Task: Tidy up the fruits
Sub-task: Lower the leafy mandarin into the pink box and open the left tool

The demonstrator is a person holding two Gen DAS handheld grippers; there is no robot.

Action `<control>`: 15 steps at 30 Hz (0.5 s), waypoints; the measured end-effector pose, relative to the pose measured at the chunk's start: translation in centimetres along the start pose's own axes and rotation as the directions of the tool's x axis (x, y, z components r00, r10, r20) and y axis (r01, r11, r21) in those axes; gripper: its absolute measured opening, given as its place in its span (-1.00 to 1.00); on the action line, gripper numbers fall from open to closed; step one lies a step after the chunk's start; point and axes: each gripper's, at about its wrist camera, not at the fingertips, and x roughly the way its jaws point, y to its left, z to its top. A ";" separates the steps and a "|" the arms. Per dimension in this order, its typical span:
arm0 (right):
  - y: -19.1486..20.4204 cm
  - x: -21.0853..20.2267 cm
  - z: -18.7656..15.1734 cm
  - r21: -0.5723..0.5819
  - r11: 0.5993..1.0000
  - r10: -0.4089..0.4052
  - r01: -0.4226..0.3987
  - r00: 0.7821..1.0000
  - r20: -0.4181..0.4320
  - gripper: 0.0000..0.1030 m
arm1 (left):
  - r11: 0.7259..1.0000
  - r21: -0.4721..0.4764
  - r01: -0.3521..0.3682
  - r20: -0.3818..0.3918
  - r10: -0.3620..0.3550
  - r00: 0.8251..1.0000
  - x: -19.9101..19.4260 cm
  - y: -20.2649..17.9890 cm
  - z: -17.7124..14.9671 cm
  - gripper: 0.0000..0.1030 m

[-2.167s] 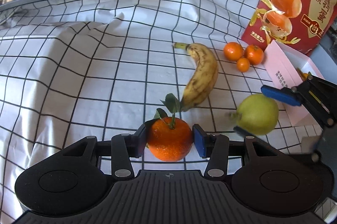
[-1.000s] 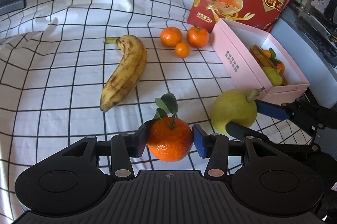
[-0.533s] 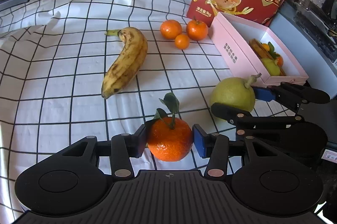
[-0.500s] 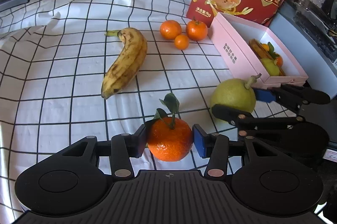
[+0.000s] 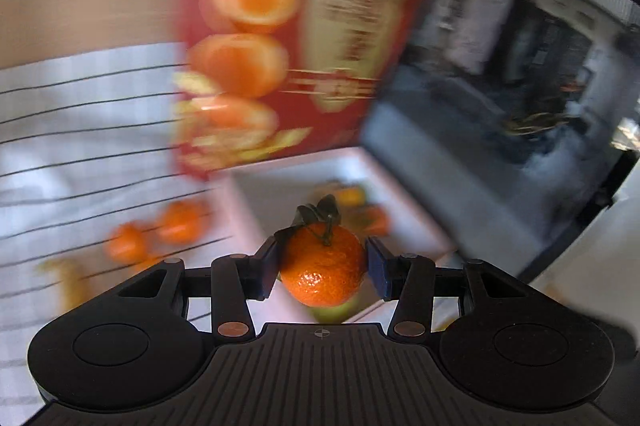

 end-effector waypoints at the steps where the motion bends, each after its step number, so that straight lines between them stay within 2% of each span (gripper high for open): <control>1: -0.8 -0.5 -0.5 0.019 0.999 -0.027 0.027 1.000 -0.006 0.15 | 0.999 0.007 0.036 -0.015 -0.036 0.999 1.6 -0.9 0.7 0.00; 6: -4.0 -2.3 -2.6 0.106 0.983 -0.145 0.150 0.988 -0.054 0.15 | 0.988 -0.013 0.153 -0.080 -0.154 0.985 9.1 -4.5 2.8 0.00; 9: -5.2 -3.1 -3.9 0.143 0.970 -0.187 0.197 0.979 -0.080 0.15 | 0.989 -0.045 0.144 -0.128 -0.149 0.981 12.9 -4.9 2.4 -0.04; 12: -6.1 -3.6 -4.7 0.171 0.959 -0.213 0.227 0.972 -0.100 0.15 | 0.986 -0.073 0.149 -0.154 -0.159 0.975 13.7 -4.5 1.8 -0.04; 15: -7.1 -3.6 -4.9 0.201 0.951 -0.216 0.235 0.970 -0.111 0.15 | 0.985 -0.071 0.155 -0.096 -0.161 0.982 11.5 -3.7 1.5 -0.04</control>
